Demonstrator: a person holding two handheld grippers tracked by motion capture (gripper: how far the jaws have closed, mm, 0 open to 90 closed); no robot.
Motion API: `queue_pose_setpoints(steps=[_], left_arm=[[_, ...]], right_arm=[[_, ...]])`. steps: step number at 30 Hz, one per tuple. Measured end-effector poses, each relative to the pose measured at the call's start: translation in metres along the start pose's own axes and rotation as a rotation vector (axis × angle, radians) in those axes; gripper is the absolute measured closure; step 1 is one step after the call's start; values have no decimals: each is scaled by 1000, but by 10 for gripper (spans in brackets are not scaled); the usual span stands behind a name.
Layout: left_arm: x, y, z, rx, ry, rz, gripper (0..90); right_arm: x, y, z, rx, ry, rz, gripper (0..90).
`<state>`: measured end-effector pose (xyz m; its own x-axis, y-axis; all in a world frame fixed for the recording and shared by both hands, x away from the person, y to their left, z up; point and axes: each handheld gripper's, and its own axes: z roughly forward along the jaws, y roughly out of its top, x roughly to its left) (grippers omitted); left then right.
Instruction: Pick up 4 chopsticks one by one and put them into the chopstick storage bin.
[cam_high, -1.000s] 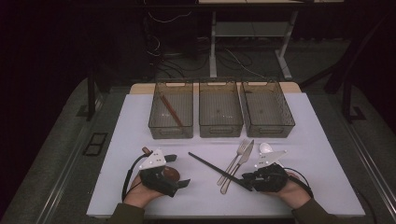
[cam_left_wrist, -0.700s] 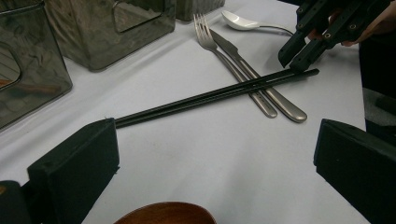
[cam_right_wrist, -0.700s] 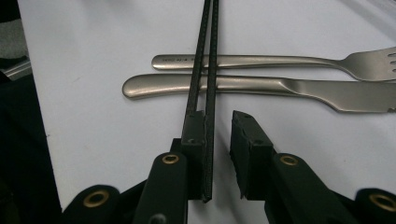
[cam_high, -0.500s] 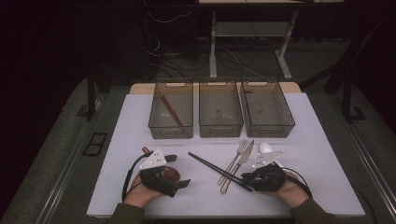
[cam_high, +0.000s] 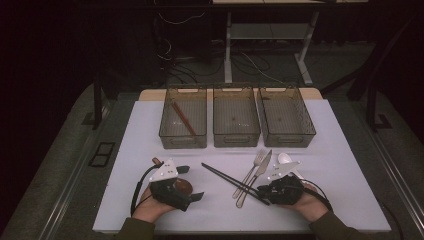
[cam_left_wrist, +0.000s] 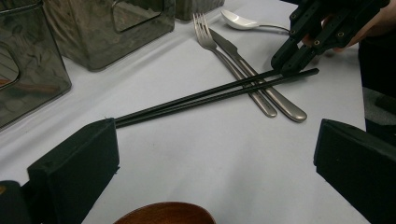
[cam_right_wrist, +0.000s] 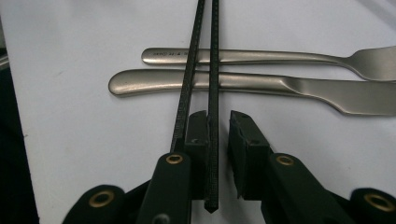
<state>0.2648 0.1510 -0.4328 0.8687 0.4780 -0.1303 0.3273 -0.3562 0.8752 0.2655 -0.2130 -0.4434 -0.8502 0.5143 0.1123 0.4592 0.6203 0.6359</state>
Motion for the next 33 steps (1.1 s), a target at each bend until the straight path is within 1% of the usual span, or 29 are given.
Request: queue_pose_setpoints(steps=[6,18,23,27,29,33], left_arm=[[0,0,0,3,0,0,0],[-1,0,0,2,-1,-4,0],[-1,0,0,3,-1,-4,0],[-1,0,0,2,-2,-5,0],[-1,0,1,2,-3,-4,0],[-1,0,1,2,-3,-5,0]], right_arm=[[1,0,0,4,-17,-11,809],[0,0,1,4,-20,-21,837],[1,0,0,4,-25,-34,841],[0,1,-2,-16,-38,-37,842],[-1,1,-5,-35,-39,-24,842],[-5,0,-10,-56,-45,-17,842]])
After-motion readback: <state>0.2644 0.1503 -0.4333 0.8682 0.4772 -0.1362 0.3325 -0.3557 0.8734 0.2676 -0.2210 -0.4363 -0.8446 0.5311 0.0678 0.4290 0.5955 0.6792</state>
